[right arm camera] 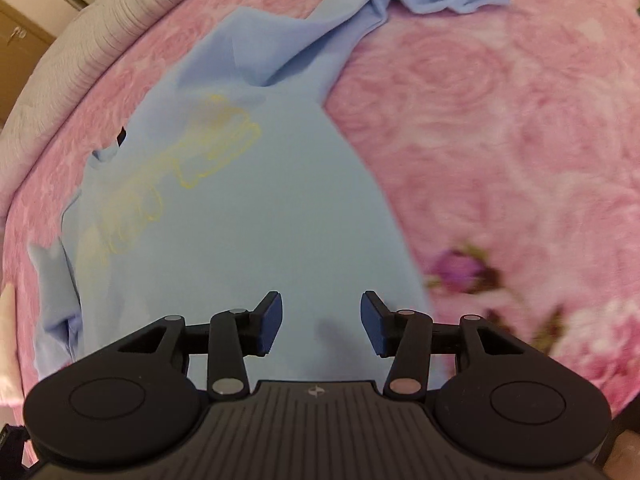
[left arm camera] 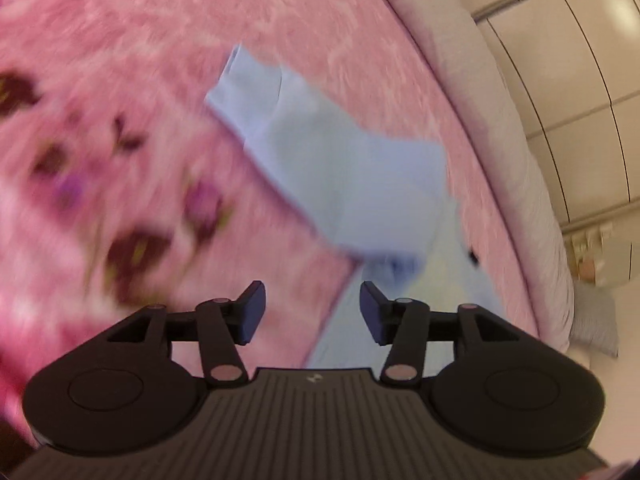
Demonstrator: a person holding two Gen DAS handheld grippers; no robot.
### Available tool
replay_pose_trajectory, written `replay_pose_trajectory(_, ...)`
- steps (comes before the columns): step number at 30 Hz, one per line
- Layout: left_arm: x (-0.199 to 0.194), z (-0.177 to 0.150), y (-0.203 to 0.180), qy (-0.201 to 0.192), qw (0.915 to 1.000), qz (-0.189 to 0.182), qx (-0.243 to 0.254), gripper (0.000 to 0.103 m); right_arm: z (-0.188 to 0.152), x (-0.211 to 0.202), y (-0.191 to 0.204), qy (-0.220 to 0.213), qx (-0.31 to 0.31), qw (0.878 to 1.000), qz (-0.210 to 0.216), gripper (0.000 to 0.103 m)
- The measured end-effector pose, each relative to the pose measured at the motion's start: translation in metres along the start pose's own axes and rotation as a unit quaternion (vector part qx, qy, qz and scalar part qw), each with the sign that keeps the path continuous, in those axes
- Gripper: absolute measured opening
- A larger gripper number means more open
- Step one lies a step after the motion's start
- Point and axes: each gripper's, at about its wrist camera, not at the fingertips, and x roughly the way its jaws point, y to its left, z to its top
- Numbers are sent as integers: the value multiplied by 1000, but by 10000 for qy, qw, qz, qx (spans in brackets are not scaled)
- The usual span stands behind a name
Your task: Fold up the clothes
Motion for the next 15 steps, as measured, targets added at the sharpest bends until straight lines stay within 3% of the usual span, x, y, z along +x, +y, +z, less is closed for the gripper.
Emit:
replay_pose_trajectory(4,31,33,3,-114,9999,86,-61,59,2,13,30,-44,-44,10000,-34,52)
replay_pose_trajectory(7,57,49,11,-64,9994,293,-188,59,3,20,48,-43,-20,9999,-112,53)
replay_pose_trajectory(8,63,53,14,-59,9991,328,-266,54,3,22,51,-35,-18,9999,-153,54)
replay_pose_trajectory(11,68,64,19,-163,9988,310,-327,3,2,24,60,-49,28,9996,-272,54)
replay_pose_trajectory(13,55,76,9,-487,9982,313,167,3,3,26,65,-49,58,9994,-349,54)
replay_pose_trajectory(15,32,88,-3,-922,9913,346,876,3,3,26,68,-55,76,9992,-393,54)
